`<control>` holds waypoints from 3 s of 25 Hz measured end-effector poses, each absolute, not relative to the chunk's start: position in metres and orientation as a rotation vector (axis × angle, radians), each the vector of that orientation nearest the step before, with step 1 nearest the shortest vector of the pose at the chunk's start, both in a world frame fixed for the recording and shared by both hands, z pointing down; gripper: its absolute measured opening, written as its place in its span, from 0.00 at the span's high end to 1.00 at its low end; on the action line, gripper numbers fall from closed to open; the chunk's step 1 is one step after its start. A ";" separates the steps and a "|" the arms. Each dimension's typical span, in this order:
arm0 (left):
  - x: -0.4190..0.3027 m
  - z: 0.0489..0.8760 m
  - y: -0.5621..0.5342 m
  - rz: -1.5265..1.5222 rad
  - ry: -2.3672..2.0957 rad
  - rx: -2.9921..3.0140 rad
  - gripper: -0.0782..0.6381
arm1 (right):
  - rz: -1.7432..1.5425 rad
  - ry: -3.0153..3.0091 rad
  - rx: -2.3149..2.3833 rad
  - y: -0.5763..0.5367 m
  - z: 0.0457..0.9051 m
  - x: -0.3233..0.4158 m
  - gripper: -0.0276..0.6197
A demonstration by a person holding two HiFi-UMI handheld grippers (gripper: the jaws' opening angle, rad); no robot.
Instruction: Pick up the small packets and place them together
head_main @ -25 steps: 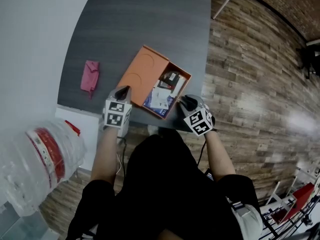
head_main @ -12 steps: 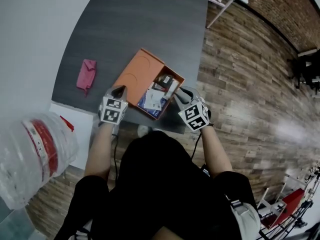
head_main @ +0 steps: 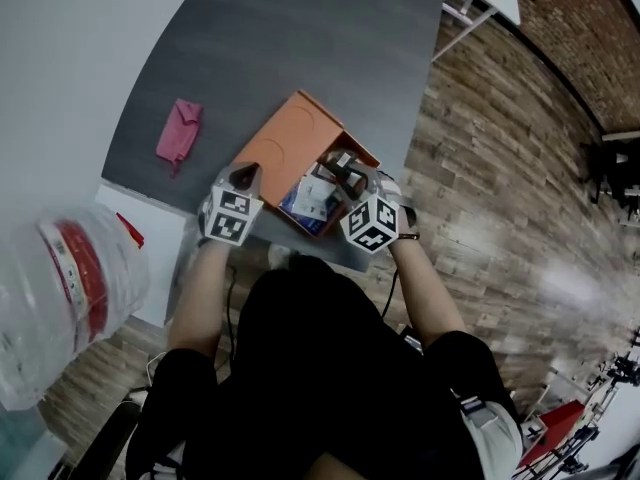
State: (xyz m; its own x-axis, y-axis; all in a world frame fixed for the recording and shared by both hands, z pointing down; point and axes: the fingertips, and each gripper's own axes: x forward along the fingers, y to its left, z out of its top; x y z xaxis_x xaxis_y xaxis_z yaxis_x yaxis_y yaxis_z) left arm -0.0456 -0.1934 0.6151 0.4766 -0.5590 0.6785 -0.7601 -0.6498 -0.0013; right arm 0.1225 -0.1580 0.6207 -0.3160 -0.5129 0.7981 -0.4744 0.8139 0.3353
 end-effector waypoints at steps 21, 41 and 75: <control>-0.042 0.618 -0.188 0.933 -1.121 2.454 0.89 | -0.220 -1.787 0.552 -0.166 0.649 0.123 0.95; -0.045 0.615 -0.192 0.946 -1.080 2.468 0.89 | -0.261 -1.838 0.762 -0.145 0.588 0.126 0.95; -0.054 0.541 -0.172 0.504 -1.221 2.566 0.89 | -0.577 -1.884 0.819 -0.244 0.541 0.062 0.95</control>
State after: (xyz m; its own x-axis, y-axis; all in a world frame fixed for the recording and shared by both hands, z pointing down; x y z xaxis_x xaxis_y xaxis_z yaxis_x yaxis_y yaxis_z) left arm -0.0539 -0.1720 0.5412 0.5876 -0.6960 0.4127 -0.7844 -0.6151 0.0794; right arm 0.0620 -0.2443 0.5414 -0.3076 -0.7484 0.5876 -0.2907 0.6619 0.6909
